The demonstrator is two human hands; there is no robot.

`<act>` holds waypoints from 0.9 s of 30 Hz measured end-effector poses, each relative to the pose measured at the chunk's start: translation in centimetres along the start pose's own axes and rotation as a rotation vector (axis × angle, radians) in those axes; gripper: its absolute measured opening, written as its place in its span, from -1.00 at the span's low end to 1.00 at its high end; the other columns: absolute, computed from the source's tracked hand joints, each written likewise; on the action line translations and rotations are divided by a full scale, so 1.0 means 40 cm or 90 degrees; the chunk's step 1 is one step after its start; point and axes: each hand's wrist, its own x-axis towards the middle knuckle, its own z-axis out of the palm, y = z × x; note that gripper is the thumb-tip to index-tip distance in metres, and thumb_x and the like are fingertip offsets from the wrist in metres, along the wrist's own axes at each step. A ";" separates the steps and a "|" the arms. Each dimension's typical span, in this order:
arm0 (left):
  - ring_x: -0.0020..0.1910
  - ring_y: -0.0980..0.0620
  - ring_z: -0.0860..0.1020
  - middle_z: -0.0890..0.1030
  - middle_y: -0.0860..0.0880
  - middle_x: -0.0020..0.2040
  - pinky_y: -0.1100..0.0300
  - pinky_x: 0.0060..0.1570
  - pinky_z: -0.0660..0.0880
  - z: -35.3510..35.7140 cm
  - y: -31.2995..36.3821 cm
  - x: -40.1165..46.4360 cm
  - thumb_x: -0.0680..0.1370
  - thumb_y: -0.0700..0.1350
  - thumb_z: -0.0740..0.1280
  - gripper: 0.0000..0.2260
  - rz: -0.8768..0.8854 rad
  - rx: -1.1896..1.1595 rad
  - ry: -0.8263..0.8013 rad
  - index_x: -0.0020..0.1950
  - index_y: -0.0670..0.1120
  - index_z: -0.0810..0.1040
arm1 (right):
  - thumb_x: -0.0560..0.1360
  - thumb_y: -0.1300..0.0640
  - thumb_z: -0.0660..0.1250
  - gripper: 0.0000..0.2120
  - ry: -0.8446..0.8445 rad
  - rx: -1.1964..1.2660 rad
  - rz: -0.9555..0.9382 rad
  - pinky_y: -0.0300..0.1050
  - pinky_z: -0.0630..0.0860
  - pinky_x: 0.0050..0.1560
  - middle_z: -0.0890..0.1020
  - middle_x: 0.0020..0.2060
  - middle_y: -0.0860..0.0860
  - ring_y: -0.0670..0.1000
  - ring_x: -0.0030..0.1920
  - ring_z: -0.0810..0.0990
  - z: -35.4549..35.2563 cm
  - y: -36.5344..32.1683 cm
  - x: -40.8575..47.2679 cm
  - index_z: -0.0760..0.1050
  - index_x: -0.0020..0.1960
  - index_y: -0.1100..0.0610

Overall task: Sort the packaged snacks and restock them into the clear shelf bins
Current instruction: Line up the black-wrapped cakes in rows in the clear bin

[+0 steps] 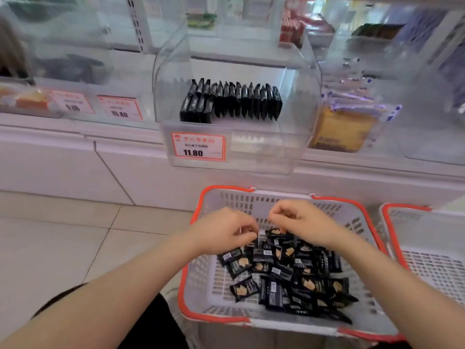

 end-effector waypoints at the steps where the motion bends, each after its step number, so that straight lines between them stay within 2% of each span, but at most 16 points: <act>1: -0.12 0.07 0.52 0.61 0.01 -0.03 0.19 -0.06 0.44 0.044 0.000 0.016 0.56 -0.05 0.24 -0.80 -0.016 0.011 -0.067 0.12 -0.05 0.57 | 0.55 0.07 0.25 -0.87 -0.013 -0.010 0.059 -0.31 0.44 -0.27 0.56 -0.37 -0.12 -0.22 -0.38 0.47 0.025 0.066 -0.010 0.53 -0.12 0.07; 3: -0.04 -0.02 0.54 0.61 -0.05 0.03 0.13 -0.02 0.45 0.137 -0.006 0.046 0.57 -0.05 0.22 -0.78 -0.038 0.030 -0.185 0.15 -0.09 0.54 | 0.56 0.04 0.23 -0.82 -0.019 0.003 0.171 -0.26 0.43 -0.29 0.59 -0.32 -0.08 -0.15 -0.37 0.48 0.067 0.192 -0.032 0.54 -0.07 0.12; 5: 0.00 -0.06 0.54 0.61 -0.09 0.05 0.13 -0.03 0.43 0.222 -0.017 0.066 0.58 -0.06 0.20 -0.76 -0.059 0.049 -0.269 0.18 -0.11 0.52 | 0.56 0.06 0.22 -0.78 -0.033 0.015 0.261 -0.22 0.42 -0.27 0.59 -0.30 0.00 -0.06 -0.32 0.51 0.103 0.294 -0.050 0.51 -0.11 0.19; 7: 0.02 -0.11 0.53 0.60 -0.12 0.07 0.12 -0.05 0.41 0.302 -0.027 0.084 0.58 -0.08 0.18 -0.76 -0.082 0.065 -0.338 0.17 -0.13 0.51 | 0.56 0.09 0.21 -0.76 -0.066 0.008 0.330 -0.12 0.43 -0.18 0.61 -0.24 0.19 0.09 -0.22 0.55 0.132 0.387 -0.066 0.47 -0.18 0.24; 9: 0.03 -0.15 0.52 0.58 -0.17 0.06 0.10 -0.06 0.41 0.373 -0.043 0.099 0.58 -0.11 0.18 -0.79 -0.121 0.054 -0.391 0.11 -0.17 0.51 | 0.56 0.09 0.21 -0.71 -0.103 -0.049 0.382 -0.06 0.46 -0.02 0.61 -0.08 0.28 0.17 -0.05 0.58 0.156 0.465 -0.080 0.50 -0.12 0.33; 10: 0.03 -0.15 0.52 0.57 -0.18 0.07 0.09 -0.04 0.42 0.405 -0.051 0.106 0.57 -0.12 0.18 -0.80 -0.145 0.041 -0.402 0.08 -0.19 0.52 | 0.57 0.07 0.21 -0.71 -0.118 -0.080 0.398 -0.06 0.45 0.01 0.62 -0.05 0.23 0.16 0.01 0.58 0.164 0.495 -0.085 0.51 -0.05 0.32; 12: 0.02 -0.13 0.52 0.57 -0.19 0.06 0.09 -0.02 0.42 0.458 -0.071 0.119 0.57 -0.13 0.19 -0.82 -0.202 0.009 -0.389 0.01 -0.19 0.53 | 0.58 0.04 0.19 -0.76 -0.139 -0.128 0.414 -0.11 0.42 -0.09 0.61 -0.09 0.13 0.09 -0.03 0.58 0.175 0.541 -0.086 0.47 0.00 0.23; 14: 0.02 -0.11 0.52 0.57 -0.15 0.06 0.10 -0.02 0.43 0.499 -0.090 0.129 0.58 -0.12 0.19 -0.81 -0.277 -0.027 -0.339 0.03 -0.18 0.54 | 0.59 0.04 0.17 -0.78 -0.161 -0.164 0.416 -0.13 0.40 -0.15 0.59 -0.13 0.11 0.11 -0.03 0.58 0.185 0.577 -0.071 0.45 -0.07 0.18; 17: 0.05 -0.06 0.53 0.57 -0.10 0.11 0.13 0.05 0.45 0.547 -0.115 0.130 0.60 -0.10 0.16 -0.78 -0.379 -0.079 -0.299 0.14 -0.13 0.52 | 0.59 0.07 0.17 -0.79 -0.237 -0.183 0.413 -0.11 0.41 -0.09 0.50 -0.19 0.08 0.16 0.05 0.55 0.217 0.614 -0.043 0.40 -0.16 0.15; 20: 0.09 -0.03 0.51 0.55 -0.09 0.17 0.16 0.08 0.42 0.593 -0.144 0.111 0.60 -0.08 0.15 -0.75 -0.394 -0.056 -0.360 0.18 -0.11 0.52 | 0.56 0.06 0.25 -0.79 -0.291 -0.199 0.419 0.01 0.50 0.03 0.54 0.02 0.14 0.16 0.08 0.53 0.261 0.629 -0.025 0.45 0.09 0.19; 22: 0.05 -0.05 0.52 0.56 -0.11 0.16 0.20 0.01 0.39 0.613 -0.164 0.101 0.59 -0.12 0.16 -0.77 -0.409 -0.037 -0.390 0.14 -0.11 0.54 | 0.56 0.18 0.23 -0.80 -0.316 -0.235 0.437 0.03 0.49 0.02 0.52 0.11 0.14 0.15 0.10 0.53 0.285 0.634 -0.023 0.44 0.17 0.19; 24: 0.03 -0.08 0.52 0.54 -0.14 0.17 0.19 -0.01 0.41 0.629 -0.183 0.096 0.59 -0.13 0.15 -0.76 -0.438 -0.021 -0.401 0.16 -0.13 0.54 | 0.54 0.32 0.16 -0.73 -0.304 -0.252 0.445 0.02 0.48 -0.03 0.51 0.14 0.12 0.14 0.09 0.54 0.297 0.643 -0.025 0.44 0.21 0.17; 27: 0.15 -0.11 0.48 0.48 -0.16 0.22 0.14 0.13 0.40 0.647 -0.203 0.109 0.59 -0.14 0.16 -0.73 -0.452 0.009 -0.374 0.23 -0.16 0.48 | 0.54 0.28 0.20 -0.69 -0.237 -0.135 0.433 -0.03 0.50 0.03 0.54 0.14 0.12 0.13 0.11 0.54 0.286 0.671 -0.028 0.43 0.27 0.16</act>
